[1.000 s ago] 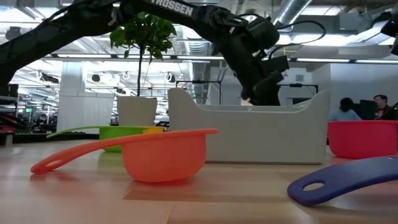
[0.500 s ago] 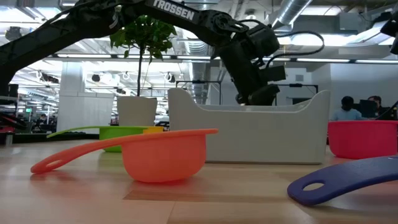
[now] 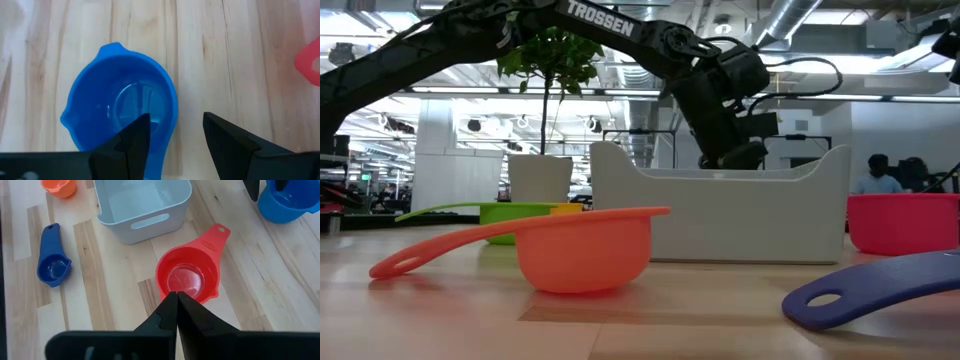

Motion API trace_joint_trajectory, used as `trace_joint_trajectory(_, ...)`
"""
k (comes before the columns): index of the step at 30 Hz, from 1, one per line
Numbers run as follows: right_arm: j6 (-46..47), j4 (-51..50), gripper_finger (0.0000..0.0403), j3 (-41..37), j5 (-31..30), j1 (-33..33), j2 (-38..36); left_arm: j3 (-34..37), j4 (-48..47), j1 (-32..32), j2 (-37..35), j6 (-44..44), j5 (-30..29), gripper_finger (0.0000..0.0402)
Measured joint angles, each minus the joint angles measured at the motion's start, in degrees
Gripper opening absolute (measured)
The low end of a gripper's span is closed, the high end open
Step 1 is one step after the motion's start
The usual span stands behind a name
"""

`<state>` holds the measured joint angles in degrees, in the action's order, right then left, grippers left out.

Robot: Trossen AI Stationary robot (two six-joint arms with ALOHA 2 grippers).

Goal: Nest measuring cups in basket
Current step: Stack the large dark blue measuring cup on top of the red measuring cup

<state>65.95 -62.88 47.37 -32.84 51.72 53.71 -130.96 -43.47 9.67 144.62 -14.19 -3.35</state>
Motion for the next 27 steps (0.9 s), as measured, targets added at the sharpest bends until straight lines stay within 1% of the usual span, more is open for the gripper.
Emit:
trace_joint_trajectory(3,0.0,0.2,0.0022,0.0,0.4,0.0,0.0,0.0,1.0,0.0,0.0,-0.5,0.1,0.0173)
trace_joint_trajectory(7,0.0,0.6,0.0018,0.0,1.2,0.0,0.0,0.0,0.8,0.1,0.0,-1.5,1.6,0.0173)
trace_joint_trajectory(14,0.0,0.9,0.0033,0.0,1.3,0.0,0.0,0.0,1.4,0.5,0.0,0.8,1.5,0.0173)
trace_joint_trajectory(17,0.0,0.9,0.0035,0.0,1.3,0.0,0.0,0.0,1.4,0.6,0.0,-0.6,1.4,0.0173)
trace_joint_trajectory(27,0.0,0.9,0.0019,0.0,1.3,0.0,0.0,0.0,1.9,0.4,-0.1,-1.6,1.4,0.0173)
